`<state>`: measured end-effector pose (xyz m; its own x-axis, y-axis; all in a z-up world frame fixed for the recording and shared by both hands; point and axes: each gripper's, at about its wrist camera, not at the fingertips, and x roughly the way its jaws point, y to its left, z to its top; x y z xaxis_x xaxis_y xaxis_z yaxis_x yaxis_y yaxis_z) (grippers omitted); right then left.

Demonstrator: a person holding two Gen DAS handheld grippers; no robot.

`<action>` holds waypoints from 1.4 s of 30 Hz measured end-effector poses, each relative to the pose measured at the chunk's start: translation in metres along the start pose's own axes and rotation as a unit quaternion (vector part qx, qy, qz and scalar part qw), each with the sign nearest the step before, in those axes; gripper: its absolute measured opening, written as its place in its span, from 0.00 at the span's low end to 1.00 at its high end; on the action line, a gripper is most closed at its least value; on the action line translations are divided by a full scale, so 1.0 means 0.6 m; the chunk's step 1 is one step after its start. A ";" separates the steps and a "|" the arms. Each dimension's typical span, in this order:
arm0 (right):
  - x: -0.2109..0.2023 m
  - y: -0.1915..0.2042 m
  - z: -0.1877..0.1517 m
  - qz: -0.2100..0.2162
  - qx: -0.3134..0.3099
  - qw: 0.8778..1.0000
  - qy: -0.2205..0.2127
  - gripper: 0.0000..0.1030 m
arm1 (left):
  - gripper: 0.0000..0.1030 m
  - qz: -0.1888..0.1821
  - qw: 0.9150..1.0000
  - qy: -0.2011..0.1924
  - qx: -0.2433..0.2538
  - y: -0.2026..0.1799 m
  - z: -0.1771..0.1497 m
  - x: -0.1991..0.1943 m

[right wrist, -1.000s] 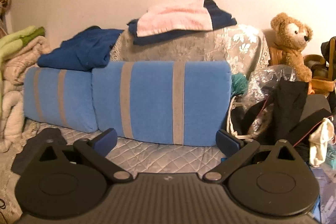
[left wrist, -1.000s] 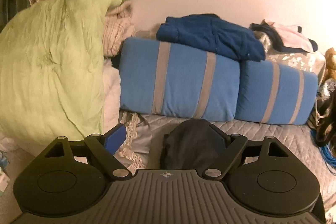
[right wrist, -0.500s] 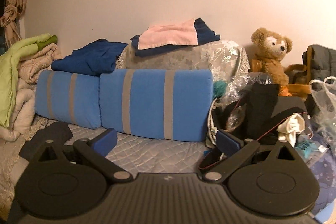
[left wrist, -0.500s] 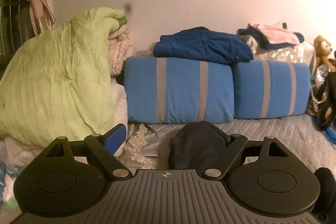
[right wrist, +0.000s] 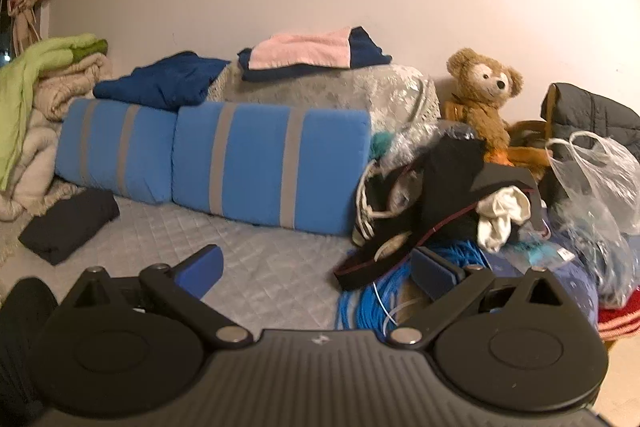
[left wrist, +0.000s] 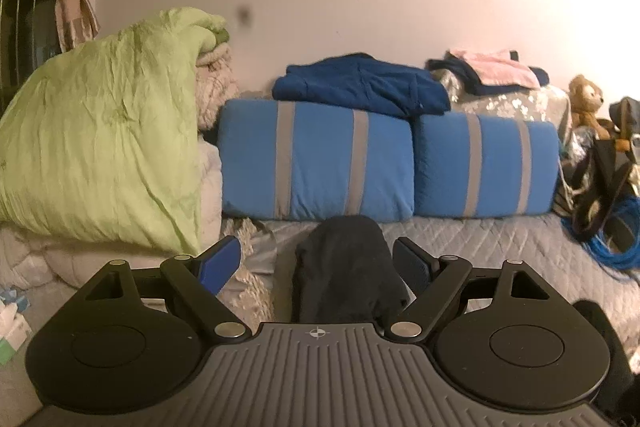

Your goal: Fold clothes

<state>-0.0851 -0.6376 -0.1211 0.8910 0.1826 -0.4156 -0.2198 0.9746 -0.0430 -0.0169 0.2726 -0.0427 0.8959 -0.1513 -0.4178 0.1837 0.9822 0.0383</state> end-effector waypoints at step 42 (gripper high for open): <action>0.276 0.174 -0.319 -0.009 0.023 0.997 0.069 1.00 | 0.81 -0.016 0.991 0.111 -0.070 -0.125 -0.292 0.248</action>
<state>-0.0364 -0.5307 -0.3683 0.8312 0.1480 -0.5359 -0.1822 0.9832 -0.0110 0.0315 0.1961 -0.2669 0.7765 -0.1698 -0.6068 0.1391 0.9854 -0.0978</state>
